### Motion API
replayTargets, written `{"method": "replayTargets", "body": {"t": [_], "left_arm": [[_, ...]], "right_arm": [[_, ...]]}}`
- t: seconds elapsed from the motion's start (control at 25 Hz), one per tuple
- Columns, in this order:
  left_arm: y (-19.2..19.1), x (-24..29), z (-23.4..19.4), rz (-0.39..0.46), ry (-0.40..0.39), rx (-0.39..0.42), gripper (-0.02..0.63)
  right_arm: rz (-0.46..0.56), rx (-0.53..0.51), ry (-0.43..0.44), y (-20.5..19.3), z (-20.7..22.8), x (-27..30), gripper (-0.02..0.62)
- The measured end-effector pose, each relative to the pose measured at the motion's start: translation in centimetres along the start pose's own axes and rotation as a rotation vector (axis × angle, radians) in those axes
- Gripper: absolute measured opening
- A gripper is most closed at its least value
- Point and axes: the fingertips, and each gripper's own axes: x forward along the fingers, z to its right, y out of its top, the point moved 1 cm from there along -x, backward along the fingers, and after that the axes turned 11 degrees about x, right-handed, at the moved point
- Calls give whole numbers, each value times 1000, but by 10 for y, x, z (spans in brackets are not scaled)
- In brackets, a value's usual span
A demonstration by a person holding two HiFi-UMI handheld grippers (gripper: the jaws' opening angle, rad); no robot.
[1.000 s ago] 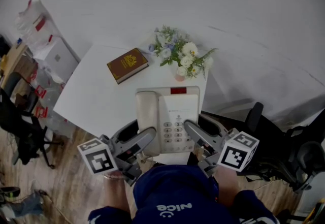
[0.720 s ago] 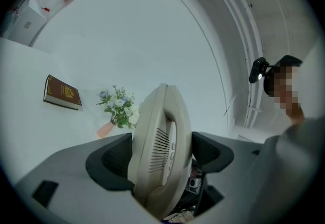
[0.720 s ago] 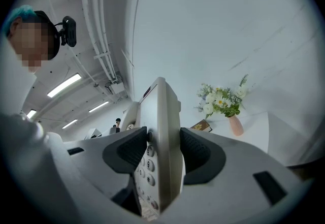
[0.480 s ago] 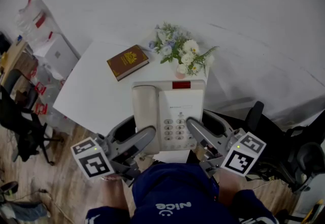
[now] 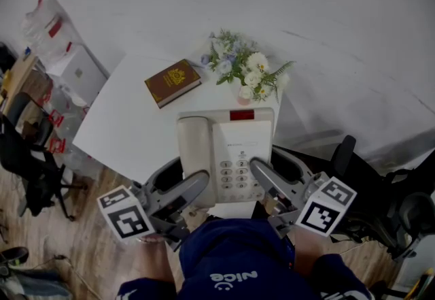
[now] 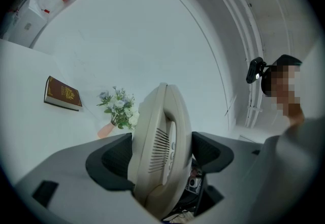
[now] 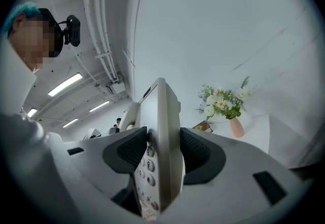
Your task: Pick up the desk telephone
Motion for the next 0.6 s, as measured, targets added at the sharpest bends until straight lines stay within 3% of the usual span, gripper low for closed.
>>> {"method": "replayTargets", "body": {"t": [0.6], "left_arm": [[-3, 2, -2, -5, 0, 0, 377]], "right_arm": [[3, -24, -6, 0, 3, 0, 219]]}}
